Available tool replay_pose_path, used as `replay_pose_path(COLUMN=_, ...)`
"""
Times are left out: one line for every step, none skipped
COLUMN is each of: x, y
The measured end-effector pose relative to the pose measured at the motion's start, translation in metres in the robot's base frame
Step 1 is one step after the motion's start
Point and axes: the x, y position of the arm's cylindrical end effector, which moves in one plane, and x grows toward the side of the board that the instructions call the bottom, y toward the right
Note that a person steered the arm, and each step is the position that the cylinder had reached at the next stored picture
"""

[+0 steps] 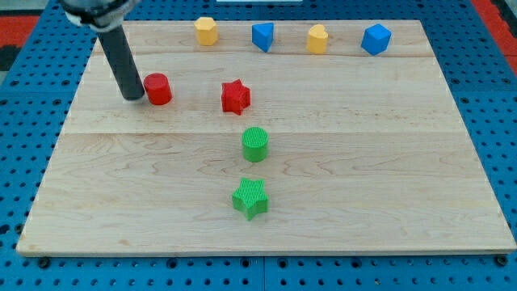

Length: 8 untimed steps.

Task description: Place the red circle above the red star

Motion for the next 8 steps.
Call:
replay_pose_path(x=-0.007, y=0.048)
replay_pose_path(x=-0.007, y=0.040)
replay_pose_path(x=0.058, y=0.043)
replay_pose_path(x=0.052, y=0.081)
replay_pose_path(x=0.004, y=0.081)
replay_pose_path(x=-0.008, y=0.079)
replay_pose_path(x=-0.009, y=0.057)
replay_pose_path(x=-0.025, y=0.068)
